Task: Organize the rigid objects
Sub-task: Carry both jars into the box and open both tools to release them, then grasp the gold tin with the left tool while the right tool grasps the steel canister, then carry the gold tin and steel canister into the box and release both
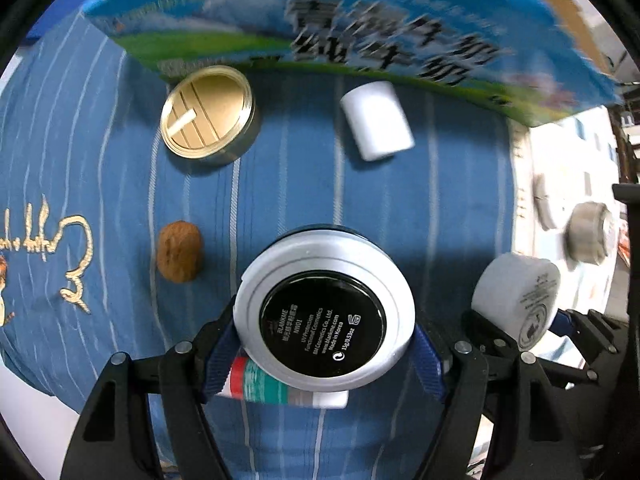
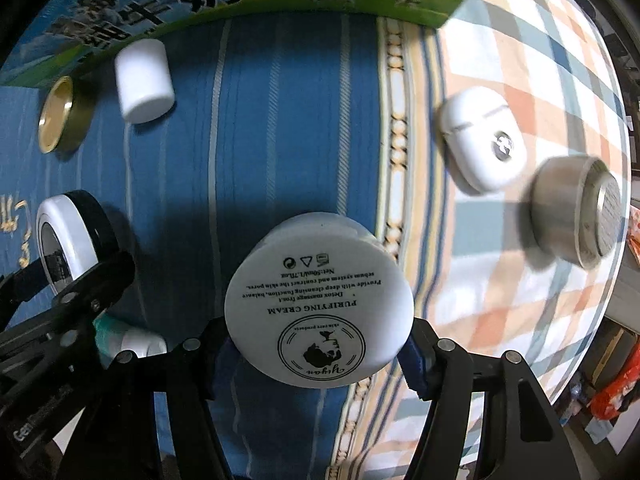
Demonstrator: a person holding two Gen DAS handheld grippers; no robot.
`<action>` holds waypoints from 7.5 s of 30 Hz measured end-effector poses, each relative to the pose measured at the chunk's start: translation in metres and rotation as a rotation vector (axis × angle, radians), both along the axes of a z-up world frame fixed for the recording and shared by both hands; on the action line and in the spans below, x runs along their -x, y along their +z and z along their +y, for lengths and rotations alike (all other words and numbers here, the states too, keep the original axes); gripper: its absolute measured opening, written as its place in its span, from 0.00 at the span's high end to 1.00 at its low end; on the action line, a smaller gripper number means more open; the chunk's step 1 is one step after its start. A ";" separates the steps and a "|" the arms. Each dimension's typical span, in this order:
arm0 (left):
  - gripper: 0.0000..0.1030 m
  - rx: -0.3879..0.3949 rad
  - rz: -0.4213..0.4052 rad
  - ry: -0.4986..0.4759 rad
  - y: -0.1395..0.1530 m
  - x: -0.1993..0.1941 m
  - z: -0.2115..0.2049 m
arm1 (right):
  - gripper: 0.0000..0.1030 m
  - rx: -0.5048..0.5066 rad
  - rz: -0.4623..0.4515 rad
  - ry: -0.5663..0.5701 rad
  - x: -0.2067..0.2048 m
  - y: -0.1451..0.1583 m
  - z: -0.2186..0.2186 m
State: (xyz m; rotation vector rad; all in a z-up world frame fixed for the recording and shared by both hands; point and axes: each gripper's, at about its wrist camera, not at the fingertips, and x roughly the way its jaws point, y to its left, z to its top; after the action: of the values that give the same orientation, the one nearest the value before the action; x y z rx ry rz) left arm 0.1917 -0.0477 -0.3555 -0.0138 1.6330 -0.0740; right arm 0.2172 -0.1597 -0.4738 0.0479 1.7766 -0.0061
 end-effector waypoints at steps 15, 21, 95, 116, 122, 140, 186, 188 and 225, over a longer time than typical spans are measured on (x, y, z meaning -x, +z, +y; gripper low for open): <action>0.29 0.058 -0.236 -0.045 0.157 -0.010 -0.002 | 0.34 -0.104 -0.234 0.026 0.008 0.115 -0.012; 0.29 0.068 -0.317 -0.073 0.192 -0.039 -0.013 | 0.34 -0.123 -0.339 0.024 -0.017 0.178 -0.017; 0.05 0.046 -0.097 -0.041 0.098 -0.252 0.010 | 0.00 -0.022 -0.219 -0.006 -0.245 0.068 -0.003; 0.05 0.043 -0.336 0.001 0.209 -0.111 0.022 | 0.00 -0.073 -0.465 -0.009 -0.116 0.191 0.001; 0.05 -0.004 -0.249 0.103 0.176 -0.068 0.070 | 0.00 -0.018 -0.389 -0.049 -0.071 0.176 -0.052; 0.05 -0.070 0.032 0.177 0.011 -0.102 0.087 | 0.00 0.133 -0.073 -0.334 -0.049 -0.016 -0.178; 0.39 -0.081 0.118 0.029 -0.049 -0.050 0.021 | 0.30 0.056 0.050 -0.155 0.013 -0.045 -0.104; 0.39 -0.085 0.097 0.029 -0.038 -0.045 0.020 | 0.30 0.048 0.046 -0.143 0.008 -0.042 -0.092; 0.39 0.150 -0.277 0.011 0.194 -0.054 0.014 | 0.30 -0.176 -0.327 0.049 -0.022 0.173 -0.010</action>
State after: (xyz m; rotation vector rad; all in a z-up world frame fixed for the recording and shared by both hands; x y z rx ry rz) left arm 0.2457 -0.0336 -0.1614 -0.1227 1.3472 -0.1824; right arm 0.2394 -0.1700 -0.3008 0.1255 1.4472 0.1836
